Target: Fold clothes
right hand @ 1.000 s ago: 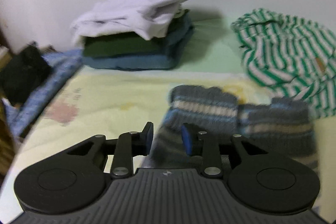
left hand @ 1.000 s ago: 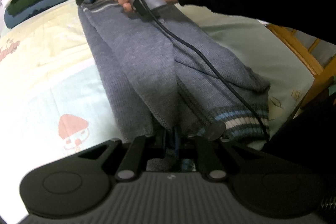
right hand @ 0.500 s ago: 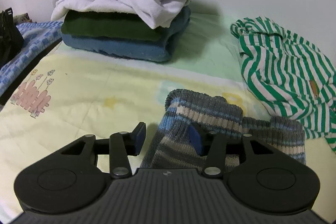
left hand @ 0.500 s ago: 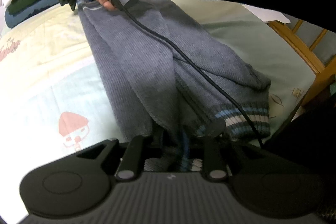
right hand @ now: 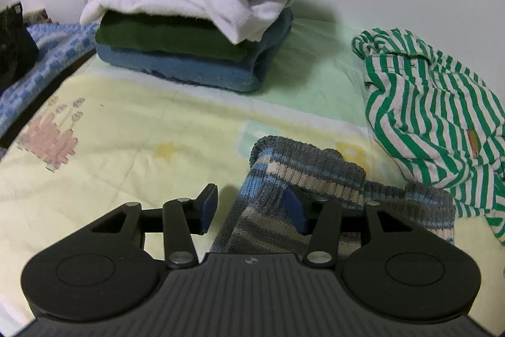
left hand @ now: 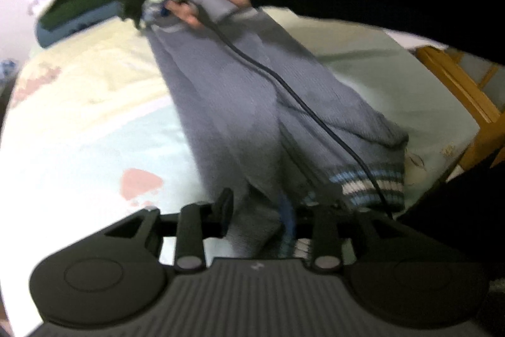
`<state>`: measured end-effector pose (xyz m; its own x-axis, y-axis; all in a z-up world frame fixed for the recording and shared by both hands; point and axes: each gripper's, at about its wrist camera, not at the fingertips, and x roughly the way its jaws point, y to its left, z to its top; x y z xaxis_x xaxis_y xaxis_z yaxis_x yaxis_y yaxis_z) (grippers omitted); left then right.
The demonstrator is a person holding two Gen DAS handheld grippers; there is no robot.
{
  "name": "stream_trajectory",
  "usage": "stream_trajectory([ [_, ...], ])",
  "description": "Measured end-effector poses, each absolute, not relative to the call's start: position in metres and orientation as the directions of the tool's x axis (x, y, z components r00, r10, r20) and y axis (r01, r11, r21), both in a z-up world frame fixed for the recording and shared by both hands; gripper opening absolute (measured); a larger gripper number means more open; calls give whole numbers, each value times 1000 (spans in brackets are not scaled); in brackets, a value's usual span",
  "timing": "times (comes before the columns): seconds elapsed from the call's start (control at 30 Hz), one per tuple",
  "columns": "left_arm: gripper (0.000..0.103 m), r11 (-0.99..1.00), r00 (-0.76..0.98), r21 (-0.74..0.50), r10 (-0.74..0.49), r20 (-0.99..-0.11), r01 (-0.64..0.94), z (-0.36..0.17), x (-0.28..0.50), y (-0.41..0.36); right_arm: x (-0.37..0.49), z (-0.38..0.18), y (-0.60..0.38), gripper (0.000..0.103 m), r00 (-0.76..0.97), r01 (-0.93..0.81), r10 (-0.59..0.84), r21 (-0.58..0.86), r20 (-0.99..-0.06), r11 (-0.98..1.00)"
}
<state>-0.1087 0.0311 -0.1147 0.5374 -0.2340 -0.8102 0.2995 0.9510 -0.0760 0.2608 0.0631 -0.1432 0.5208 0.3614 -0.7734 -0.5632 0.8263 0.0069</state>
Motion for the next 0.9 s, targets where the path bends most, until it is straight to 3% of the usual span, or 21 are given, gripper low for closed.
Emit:
stream_trajectory([
  [0.17, 33, 964, 595, -83, -223, -772, 254, -99, -98, 36, 259, -127, 40, 50, 518, -531, 409, 92, -751, 843],
  [0.37, 33, 964, 573, -92, -224, -788, 250, -117, -70, 12, 254, -124, 9, 46, 514, -504, 400, 110, -759, 857],
  [0.43, 33, 963, 554, -104, -229, -800, 248, -125, -65, 9, 254, -127, -1, 36, 502, -499, 395, 115, -770, 859],
  [0.63, 34, 963, 506, -130, -237, -829, 238, -146, -56, 7, 251, -141, -13, 27, 489, -502, 390, 114, -780, 857],
  [0.9, 37, 966, 511, -130, -230, -828, 223, -146, -64, 13, 257, -146, -1, 31, 510, -536, 397, 80, -763, 841],
])
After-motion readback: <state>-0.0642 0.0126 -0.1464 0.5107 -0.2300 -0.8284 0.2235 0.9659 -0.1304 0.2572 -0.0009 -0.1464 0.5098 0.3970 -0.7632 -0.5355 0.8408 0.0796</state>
